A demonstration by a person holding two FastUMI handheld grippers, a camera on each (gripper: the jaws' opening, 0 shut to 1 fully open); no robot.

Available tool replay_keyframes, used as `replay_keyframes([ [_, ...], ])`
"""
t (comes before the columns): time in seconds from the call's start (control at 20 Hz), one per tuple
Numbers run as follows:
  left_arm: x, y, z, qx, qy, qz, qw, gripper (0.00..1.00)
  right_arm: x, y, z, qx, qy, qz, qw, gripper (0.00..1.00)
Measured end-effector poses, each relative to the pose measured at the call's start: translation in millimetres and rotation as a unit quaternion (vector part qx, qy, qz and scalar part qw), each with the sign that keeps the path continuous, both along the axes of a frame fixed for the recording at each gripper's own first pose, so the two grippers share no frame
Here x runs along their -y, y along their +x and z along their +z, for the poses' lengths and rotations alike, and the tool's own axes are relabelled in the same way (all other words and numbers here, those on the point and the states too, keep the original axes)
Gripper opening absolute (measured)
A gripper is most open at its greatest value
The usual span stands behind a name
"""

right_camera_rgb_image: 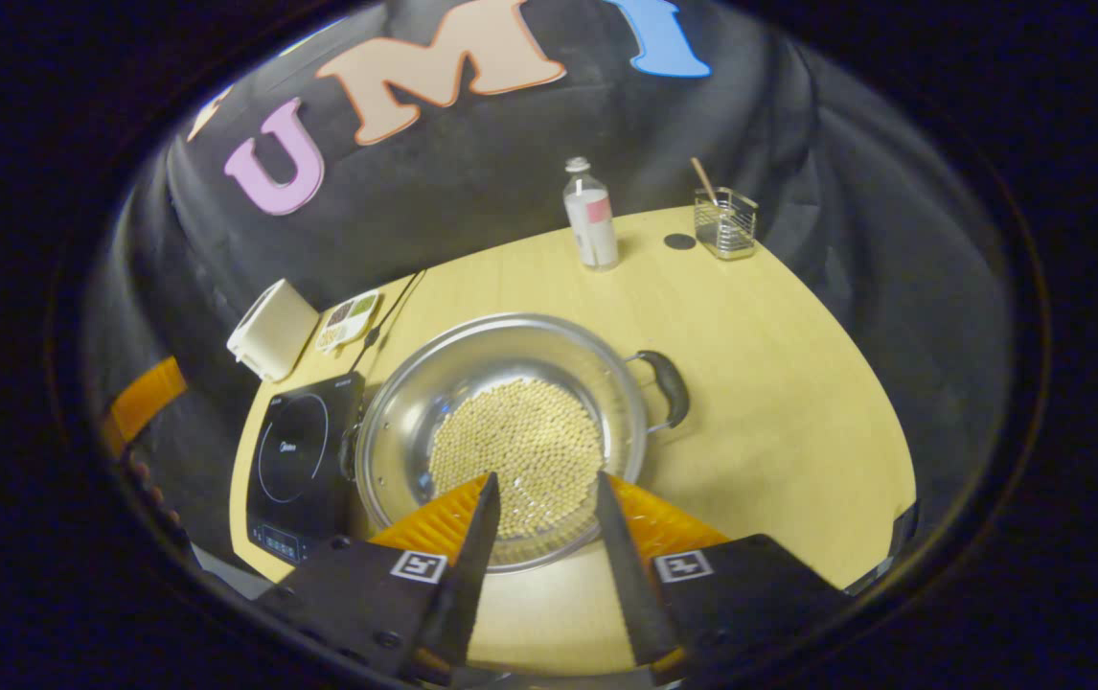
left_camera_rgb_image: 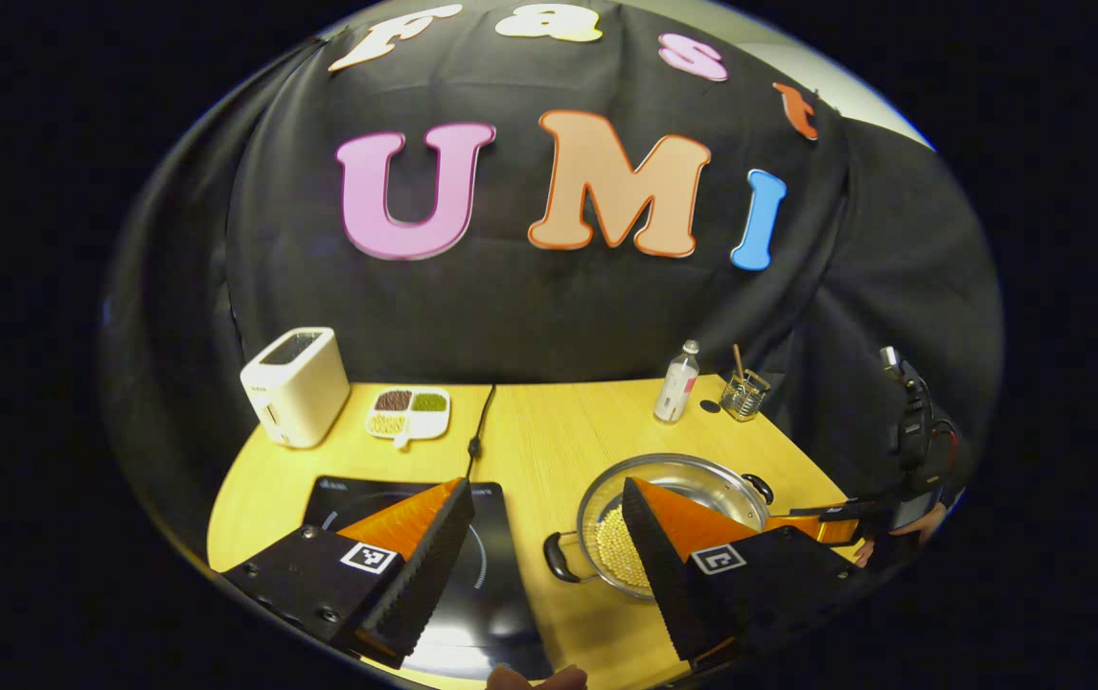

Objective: First push the handle of the pot to place it horizontally, then grasp the pot with both hands and set it on the induction cooktop.

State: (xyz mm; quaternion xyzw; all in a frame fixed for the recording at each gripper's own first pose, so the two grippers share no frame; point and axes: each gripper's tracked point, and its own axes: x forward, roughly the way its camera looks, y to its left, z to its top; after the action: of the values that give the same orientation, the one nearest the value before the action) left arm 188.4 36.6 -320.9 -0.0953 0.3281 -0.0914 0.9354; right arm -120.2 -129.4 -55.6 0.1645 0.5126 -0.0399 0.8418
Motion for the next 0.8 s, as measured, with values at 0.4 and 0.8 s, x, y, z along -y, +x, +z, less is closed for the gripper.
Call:
replay_keyframes([
  [0.4,37,-3,-75,-0.107,-0.009,0.023,0.994,0.96,53,33,-48,-0.025,-0.027,0.025,0.999,0.80],
  [0.8,37,-7,-158,-0.201,0.031,0.033,0.979,0.97,53,45,-88,-0.055,-0.048,0.069,0.995,0.86],
])
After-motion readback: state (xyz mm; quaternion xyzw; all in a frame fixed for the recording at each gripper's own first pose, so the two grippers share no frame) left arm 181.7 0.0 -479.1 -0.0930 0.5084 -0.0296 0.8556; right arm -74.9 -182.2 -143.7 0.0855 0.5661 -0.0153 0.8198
